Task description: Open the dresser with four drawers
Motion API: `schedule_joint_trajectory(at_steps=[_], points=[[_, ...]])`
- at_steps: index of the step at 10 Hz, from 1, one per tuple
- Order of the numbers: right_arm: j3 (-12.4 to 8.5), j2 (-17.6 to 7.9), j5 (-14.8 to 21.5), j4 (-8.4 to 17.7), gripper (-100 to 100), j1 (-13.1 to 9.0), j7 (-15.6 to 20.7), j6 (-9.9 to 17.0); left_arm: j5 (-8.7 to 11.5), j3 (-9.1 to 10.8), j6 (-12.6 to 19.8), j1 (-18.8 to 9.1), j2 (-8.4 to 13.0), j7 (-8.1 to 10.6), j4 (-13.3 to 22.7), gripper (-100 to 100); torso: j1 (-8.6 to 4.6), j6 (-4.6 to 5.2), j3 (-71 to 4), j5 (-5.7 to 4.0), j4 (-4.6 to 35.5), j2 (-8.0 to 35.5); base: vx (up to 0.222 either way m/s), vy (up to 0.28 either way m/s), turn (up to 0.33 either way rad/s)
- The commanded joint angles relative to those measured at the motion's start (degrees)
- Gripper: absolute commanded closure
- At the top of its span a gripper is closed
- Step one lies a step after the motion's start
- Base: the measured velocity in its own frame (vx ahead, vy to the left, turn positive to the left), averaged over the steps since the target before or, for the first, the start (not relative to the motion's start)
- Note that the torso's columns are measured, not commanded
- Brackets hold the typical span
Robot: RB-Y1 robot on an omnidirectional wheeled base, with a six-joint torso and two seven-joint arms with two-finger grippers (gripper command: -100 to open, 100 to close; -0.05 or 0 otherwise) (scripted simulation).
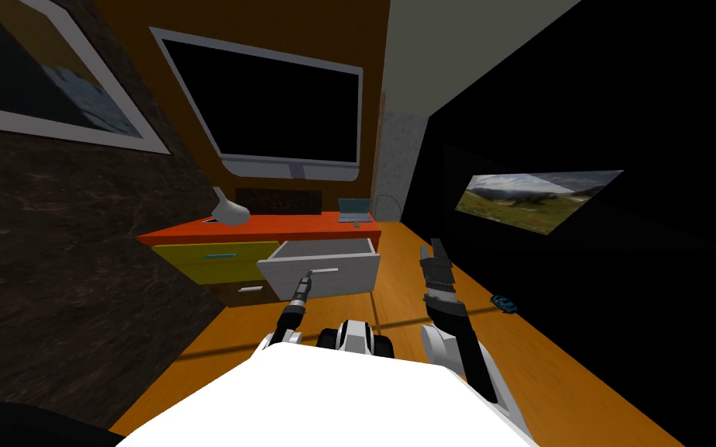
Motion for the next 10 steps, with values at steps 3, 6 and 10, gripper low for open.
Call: schedule_joint_trajectory(at_steps=[3,6,10], points=[[0.0,0.0,0.0,0.0,0,0.0,0.0,0.0,0.1,0.04,6.3,0.9,0.6,0.72,-7.2,-100,0.0,0.03,0.0,0.06,-0.1,0.0,-0.017,-0.006,-0.011],[0.0,0.0,0.0,0.0,0,0.0,0.0,0.0,0.2,0.07,10.2,1.5,1.0,1.15,-11.5,-100,-0.01,0.03,0.1,0.08,0.0,0.2,-0.014,-0.004,-0.013],[0.0,0.0,0.0,0.0,0,0.0,0.0,0.0,0.2,0.03,12.5,1.9,1.1,1.34,-13.0,0,-0.18,0.03,0.2,-0.08,0.1,0.3,-0.011,-0.005,-0.005]])
